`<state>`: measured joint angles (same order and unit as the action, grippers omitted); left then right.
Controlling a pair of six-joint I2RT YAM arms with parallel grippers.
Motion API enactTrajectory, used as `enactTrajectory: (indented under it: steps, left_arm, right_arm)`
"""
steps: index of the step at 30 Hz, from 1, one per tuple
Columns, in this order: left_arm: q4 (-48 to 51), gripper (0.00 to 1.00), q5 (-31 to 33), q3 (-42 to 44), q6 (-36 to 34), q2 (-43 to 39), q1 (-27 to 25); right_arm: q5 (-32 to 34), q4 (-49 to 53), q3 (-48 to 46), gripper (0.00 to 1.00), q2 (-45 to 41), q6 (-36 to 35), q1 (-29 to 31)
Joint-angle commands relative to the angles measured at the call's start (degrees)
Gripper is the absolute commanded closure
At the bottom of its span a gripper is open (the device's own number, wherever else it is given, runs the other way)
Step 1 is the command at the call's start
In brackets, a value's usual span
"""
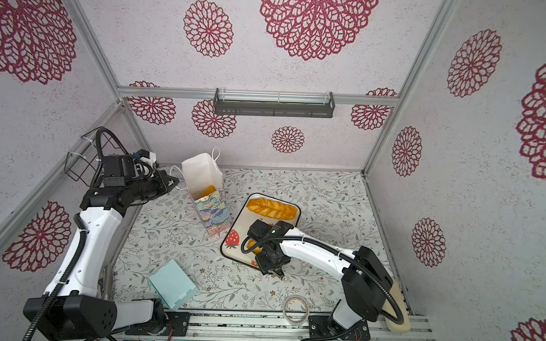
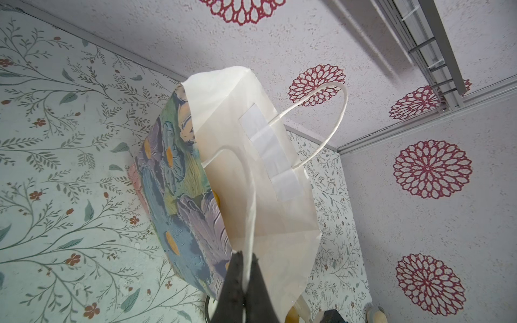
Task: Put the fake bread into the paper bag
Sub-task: 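Lower the right tongs onto the tray and pinch another striped croissant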
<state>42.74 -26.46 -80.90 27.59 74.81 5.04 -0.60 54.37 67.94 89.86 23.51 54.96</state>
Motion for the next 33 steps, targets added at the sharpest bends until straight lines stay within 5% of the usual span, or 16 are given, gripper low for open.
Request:
enactTrajectory:
  steps: [1,17,33]
  left_arm:
    - [-0.40,1.00,-0.09,0.22,-0.70,-1.33,0.49]
    - [-0.39,1.00,-0.09,-0.04,-0.58,-0.58,0.50]
    - [-0.07,1.00,-0.02,-0.30,-0.67,-0.01,0.50]
  right_arm:
    - [1.71,1.71,2.32,0.36,0.28,-1.40,0.29]
    - [4.67,1.82,6.69,0.52,1.26,-3.10,0.21]
    - [7.88,-2.33,10.86,0.55,0.86,-2.94,-3.14]
